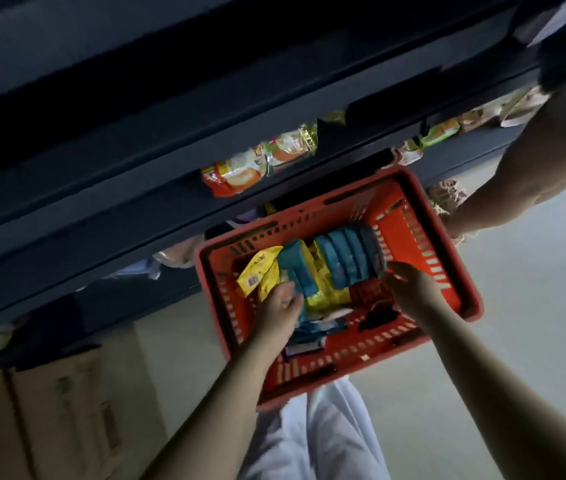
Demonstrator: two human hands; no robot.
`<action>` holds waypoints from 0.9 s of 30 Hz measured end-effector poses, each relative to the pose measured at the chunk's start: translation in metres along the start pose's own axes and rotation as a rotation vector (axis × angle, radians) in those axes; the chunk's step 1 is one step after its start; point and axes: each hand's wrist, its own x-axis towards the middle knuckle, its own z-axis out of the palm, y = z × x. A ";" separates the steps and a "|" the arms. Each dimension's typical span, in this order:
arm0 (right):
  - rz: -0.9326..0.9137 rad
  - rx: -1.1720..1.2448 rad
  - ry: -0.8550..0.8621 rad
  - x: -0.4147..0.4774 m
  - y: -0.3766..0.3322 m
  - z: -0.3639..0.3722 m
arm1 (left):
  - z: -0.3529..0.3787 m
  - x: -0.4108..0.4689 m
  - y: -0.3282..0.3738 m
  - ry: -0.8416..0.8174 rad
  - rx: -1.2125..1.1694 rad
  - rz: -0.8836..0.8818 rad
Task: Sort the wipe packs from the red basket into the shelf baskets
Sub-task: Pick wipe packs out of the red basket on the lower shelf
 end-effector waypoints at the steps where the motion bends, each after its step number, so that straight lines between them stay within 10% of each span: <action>1: 0.011 0.002 -0.001 0.026 0.007 0.012 | 0.009 0.026 -0.005 0.014 -0.010 -0.011; 27: 0.173 0.448 0.025 0.124 0.039 0.084 | 0.064 0.143 -0.053 0.394 0.225 0.169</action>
